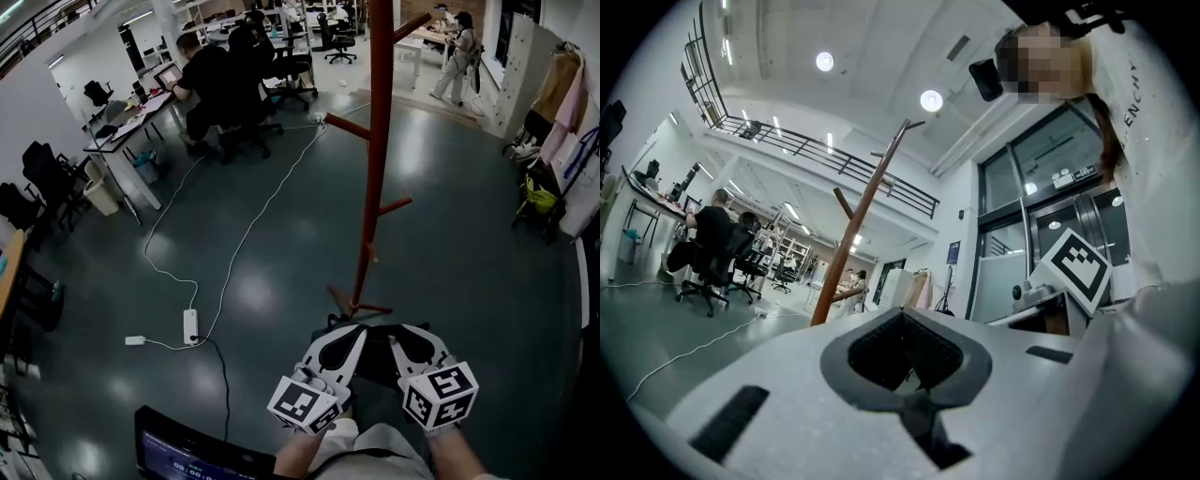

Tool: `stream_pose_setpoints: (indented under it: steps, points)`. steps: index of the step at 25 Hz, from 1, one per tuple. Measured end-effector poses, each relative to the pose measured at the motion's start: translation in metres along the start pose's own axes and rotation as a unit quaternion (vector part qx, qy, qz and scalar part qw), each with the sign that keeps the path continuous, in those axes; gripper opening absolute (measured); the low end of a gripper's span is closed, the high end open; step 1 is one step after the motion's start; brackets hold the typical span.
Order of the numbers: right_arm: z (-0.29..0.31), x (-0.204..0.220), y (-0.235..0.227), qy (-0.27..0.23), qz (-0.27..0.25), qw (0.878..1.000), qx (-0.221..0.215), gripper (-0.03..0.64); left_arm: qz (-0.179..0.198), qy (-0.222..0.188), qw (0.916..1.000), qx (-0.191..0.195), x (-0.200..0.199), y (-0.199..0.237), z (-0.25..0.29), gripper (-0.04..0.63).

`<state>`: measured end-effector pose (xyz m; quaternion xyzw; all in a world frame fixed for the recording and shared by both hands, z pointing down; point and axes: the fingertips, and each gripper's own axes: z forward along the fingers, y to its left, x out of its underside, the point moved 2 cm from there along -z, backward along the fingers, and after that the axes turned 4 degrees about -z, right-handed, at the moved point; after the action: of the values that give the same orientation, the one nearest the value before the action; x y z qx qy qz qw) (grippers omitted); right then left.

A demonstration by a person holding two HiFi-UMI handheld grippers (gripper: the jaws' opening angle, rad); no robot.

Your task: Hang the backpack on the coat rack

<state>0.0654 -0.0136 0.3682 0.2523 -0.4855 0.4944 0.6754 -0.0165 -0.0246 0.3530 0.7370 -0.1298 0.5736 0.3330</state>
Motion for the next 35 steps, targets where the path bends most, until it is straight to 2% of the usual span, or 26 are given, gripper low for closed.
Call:
stream_pose_setpoints:
  steps: [5, 12, 17, 27, 35]
  points:
    - [0.033, -0.010, -0.022, 0.002, 0.000, 1.000, -0.002, 0.051, -0.004, 0.006, 1.0000, -0.001, 0.010, 0.016, 0.022, 0.009]
    - [0.087, -0.020, -0.049, 0.020, 0.000, 1.000, -0.019, 0.051, -0.017, 0.016, 0.9989, -0.042, 0.018, 0.063, 0.056, 0.009]
    - [0.117, -0.018, -0.072, 0.039, -0.009, 0.998, -0.042, 0.051, 0.001, 0.023, 0.9973, -0.070, 0.030, 0.089, 0.088, 0.009]
    - [0.169, -0.033, -0.103, 0.045, -0.010, 0.997, -0.054, 0.051, -0.043, 0.009, 0.9953, -0.086, 0.028, 0.130, 0.135, 0.009]
    - [0.191, -0.027, -0.122, 0.061, 0.003, 0.996, -0.062, 0.051, -0.053, 0.013, 0.9937, -0.098, 0.042, 0.147, 0.152, 0.009]
